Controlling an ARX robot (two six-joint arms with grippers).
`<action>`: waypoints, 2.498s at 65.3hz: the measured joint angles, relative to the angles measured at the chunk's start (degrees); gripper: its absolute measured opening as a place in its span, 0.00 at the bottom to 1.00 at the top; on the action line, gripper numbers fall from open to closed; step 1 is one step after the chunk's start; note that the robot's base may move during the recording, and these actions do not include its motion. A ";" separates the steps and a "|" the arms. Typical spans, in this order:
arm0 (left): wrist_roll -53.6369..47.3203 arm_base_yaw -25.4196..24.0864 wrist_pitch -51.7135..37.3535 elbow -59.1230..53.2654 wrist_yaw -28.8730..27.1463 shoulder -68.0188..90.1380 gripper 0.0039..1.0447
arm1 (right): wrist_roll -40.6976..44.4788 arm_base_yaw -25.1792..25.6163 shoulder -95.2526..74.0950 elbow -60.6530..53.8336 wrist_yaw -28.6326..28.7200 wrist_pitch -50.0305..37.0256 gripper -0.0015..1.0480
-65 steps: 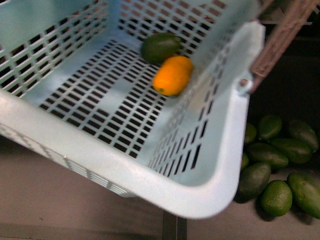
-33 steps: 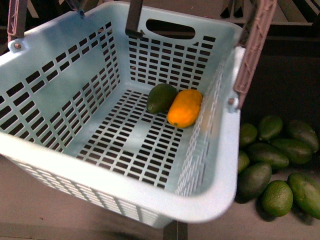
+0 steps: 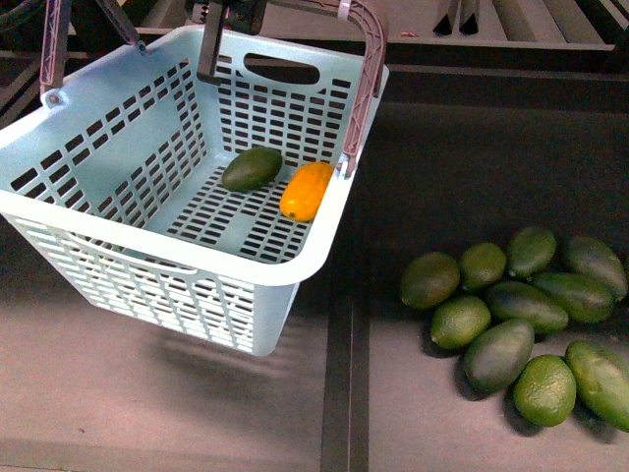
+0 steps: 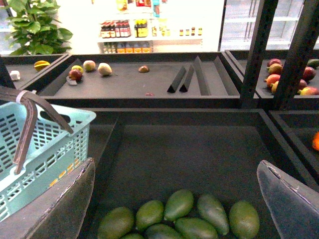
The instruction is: Pick mango and avocado into basket
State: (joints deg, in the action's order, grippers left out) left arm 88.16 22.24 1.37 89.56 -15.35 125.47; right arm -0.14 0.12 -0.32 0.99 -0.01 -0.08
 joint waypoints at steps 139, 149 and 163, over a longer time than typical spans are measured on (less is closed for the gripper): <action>-84.08 -8.04 -52.02 -74.14 2.03 -59.23 0.07 | 0.00 0.00 0.04 0.00 0.00 0.00 0.92; -86.82 -11.87 -49.94 -79.41 5.33 -66.47 0.02 | 0.00 0.00 0.04 0.00 0.00 0.00 0.92; -87.30 -15.89 -43.78 -84.48 9.38 -77.53 0.02 | 0.00 0.00 0.04 0.00 0.00 0.00 0.92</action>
State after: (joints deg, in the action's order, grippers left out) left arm 0.86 6.35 -42.41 5.08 -5.98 47.94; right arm -0.14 0.12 -0.27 0.99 -0.01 -0.08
